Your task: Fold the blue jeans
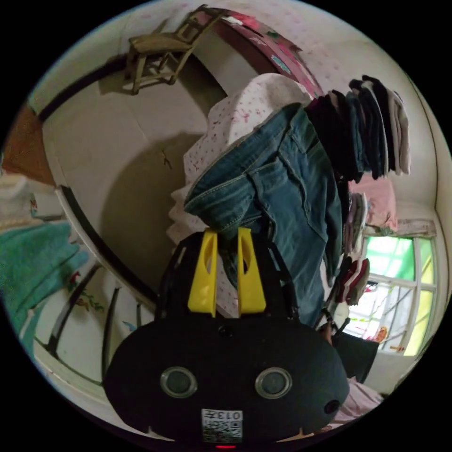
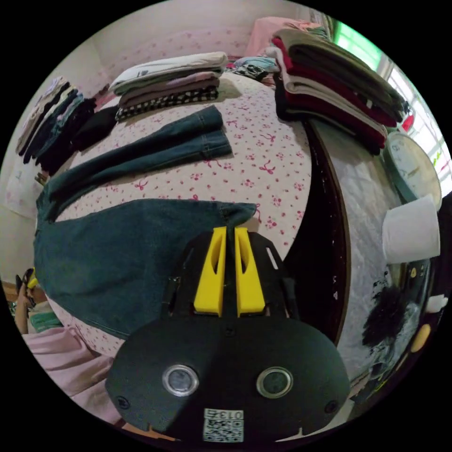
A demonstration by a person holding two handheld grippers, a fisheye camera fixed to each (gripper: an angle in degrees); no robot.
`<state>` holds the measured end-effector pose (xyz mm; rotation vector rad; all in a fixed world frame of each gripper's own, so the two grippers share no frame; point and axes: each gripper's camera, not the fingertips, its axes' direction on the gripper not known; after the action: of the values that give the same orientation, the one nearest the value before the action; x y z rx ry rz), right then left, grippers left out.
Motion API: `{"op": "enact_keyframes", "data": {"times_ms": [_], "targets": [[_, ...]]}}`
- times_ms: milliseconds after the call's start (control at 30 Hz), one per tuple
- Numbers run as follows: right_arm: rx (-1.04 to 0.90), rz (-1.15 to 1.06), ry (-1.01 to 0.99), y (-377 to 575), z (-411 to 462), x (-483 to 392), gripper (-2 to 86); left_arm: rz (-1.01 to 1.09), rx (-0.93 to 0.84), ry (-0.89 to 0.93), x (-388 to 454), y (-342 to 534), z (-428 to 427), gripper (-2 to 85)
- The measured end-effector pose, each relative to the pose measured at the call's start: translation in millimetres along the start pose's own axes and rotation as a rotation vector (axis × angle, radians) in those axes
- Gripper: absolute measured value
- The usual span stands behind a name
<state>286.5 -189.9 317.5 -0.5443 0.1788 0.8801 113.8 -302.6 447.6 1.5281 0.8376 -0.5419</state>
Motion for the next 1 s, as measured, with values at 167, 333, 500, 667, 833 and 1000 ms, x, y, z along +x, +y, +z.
{"op": "enact_keyframes", "data": {"times_ms": [167,333,500,667,833,1000], "targets": [[0.089,-0.092,0.049,-13,-52,-10,3.0,0.257,0.069,-0.081,67,5,-58,3.3],[0.191,-0.117,-0.020,-12,-96,-3,3.7,0.344,0.196,-0.162,90,9,-104,3.2],[0.039,-0.003,-0.079,-13,-24,14,5.8,0.144,0.090,-0.127,44,4,-51,6.7],[0.164,0.130,-0.092,16,-54,44,6.3,0.204,0.279,-0.101,62,50,-61,7.2],[0.140,0.158,-0.150,70,-54,50,8.9,0.648,0.282,-0.211,152,104,-48,6.8],[0.066,0.220,-0.219,103,-16,37,11.2,1.178,-0.006,-0.258,249,176,33,9.8]]}}
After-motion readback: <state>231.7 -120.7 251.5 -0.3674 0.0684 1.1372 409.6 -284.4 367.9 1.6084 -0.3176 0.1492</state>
